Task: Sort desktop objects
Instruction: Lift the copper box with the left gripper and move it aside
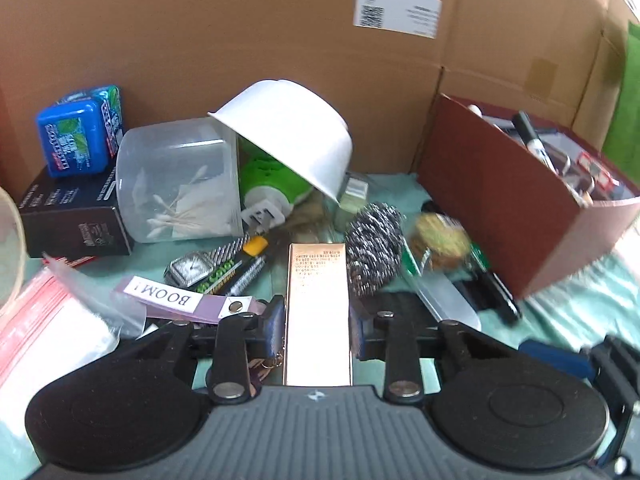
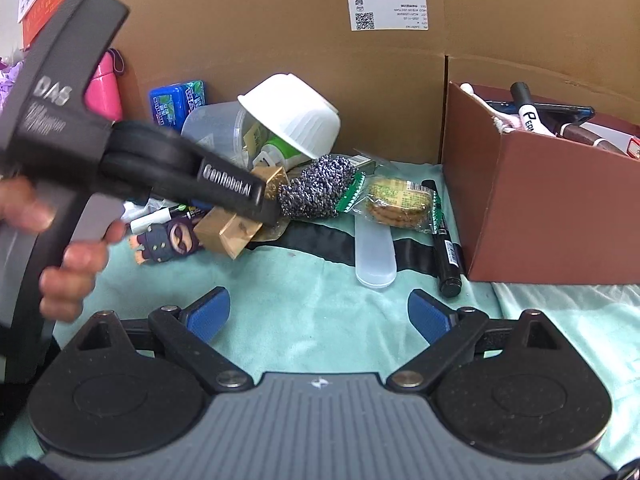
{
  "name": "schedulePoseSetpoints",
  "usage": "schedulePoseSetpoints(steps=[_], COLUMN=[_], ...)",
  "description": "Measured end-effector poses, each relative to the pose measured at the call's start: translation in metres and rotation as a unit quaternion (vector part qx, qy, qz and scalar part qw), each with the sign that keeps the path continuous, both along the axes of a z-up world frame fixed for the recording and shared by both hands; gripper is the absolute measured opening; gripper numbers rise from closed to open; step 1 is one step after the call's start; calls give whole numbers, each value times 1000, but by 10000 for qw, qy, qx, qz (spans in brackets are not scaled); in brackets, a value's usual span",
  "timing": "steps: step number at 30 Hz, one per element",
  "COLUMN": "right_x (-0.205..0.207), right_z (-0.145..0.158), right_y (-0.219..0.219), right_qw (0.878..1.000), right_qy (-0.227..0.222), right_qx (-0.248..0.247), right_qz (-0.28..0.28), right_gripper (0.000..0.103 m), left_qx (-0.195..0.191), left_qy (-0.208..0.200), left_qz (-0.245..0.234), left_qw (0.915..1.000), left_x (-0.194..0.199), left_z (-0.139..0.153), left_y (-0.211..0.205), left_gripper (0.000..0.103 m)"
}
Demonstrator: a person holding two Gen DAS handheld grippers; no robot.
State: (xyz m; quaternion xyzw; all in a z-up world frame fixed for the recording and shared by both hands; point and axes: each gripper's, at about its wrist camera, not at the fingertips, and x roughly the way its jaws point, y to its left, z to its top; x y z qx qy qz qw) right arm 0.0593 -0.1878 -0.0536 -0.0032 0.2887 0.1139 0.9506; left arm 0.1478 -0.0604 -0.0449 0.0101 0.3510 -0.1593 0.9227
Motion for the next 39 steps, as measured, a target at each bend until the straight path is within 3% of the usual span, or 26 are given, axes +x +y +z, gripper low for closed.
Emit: schedulePoseSetpoints(steps=[5,11,12,14,21,29,33,39], right_x=[-4,-18,-22,-28,-32,-23,-25,-23], right_z=[2,4,5,6,7,3,2,6], right_y=[-2,8,12,15,24,40,37,26], right_qw=[10000,9987,9981,9971,9952,9940,9937,9961], right_qy=[-36,-57,-90,-131,-145,-108,-115,-125], right_qx=[32,-122,-182,-208,-350,-401,-561,-501], right_qz=[19,498,578,714,897,1010,959,708], right_gripper=[94,92,91,79,73,73,72,72], left_qx=[-334,-414,-398,-382,-674,-636,-989,-891], left_qy=[356,540,544,534,710,721,798,660], left_qz=[-1,23,20,38,-174,-666,-1036,-450], left_qw=[9988,9977,9977,9978,9951,9931,9865,9928], left_x=[-16,-29,-31,-34,-37,-45,-50,-42], left_z=[0,-3,-3,-1,2,7,9,11], left_y=[0,-4,-5,-5,4,2,2,13], left_gripper=[35,39,43,43,52,46,44,48])
